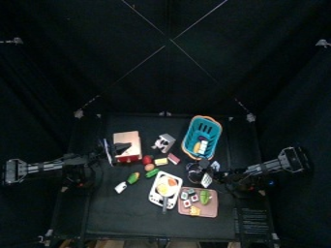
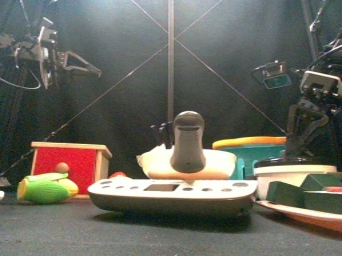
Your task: Place pot lid on pot
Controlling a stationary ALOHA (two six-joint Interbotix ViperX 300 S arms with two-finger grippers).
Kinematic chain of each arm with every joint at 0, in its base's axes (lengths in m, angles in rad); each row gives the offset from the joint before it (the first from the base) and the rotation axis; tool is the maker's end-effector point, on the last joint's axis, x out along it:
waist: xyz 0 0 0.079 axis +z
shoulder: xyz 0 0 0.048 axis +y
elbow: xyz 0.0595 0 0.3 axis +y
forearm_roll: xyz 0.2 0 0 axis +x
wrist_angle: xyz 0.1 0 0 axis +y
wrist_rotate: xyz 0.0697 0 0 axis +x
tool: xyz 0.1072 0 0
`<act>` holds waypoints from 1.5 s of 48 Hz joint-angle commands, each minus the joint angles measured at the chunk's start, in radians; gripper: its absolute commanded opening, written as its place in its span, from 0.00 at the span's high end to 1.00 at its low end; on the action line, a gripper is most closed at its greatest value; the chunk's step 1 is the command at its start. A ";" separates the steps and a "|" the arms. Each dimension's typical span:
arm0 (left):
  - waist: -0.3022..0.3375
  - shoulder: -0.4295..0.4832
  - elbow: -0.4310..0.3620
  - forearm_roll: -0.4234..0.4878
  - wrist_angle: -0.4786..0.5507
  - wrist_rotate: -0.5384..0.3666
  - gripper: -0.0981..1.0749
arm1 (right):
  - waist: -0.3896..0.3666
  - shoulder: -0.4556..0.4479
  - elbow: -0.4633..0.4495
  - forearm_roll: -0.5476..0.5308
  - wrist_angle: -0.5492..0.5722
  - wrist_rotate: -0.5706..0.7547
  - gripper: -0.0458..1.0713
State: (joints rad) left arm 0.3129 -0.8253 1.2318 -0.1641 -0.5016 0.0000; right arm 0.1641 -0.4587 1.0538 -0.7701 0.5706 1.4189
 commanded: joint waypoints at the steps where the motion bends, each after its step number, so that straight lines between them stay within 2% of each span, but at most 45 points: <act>1: 0.002 0.002 -0.012 -0.002 -0.005 0.003 0.84 | -0.011 0.002 -0.006 0.000 0.002 0.002 0.42; 14: 0.002 0.002 -0.012 0.000 -0.005 0.003 0.84 | -0.015 0.006 -0.006 0.003 0.011 0.003 0.39; 27: 0.003 0.002 -0.011 -0.002 -0.005 0.003 0.84 | -0.023 0.005 -0.025 -0.008 0.032 -0.003 0.21; 33: 0.002 0.002 -0.009 0.000 -0.006 0.003 0.84 | -0.023 0.000 -0.035 -0.014 0.032 -0.005 0.16; 72: 0.003 0.002 -0.009 0.000 -0.005 0.003 0.84 | -0.015 -0.015 -0.051 -0.018 0.029 -0.006 0.16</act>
State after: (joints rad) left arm 0.3129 -0.8253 1.2349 -0.1641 -0.5031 0.0015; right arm 0.1473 -0.4571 1.0293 -0.7854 0.6029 1.4128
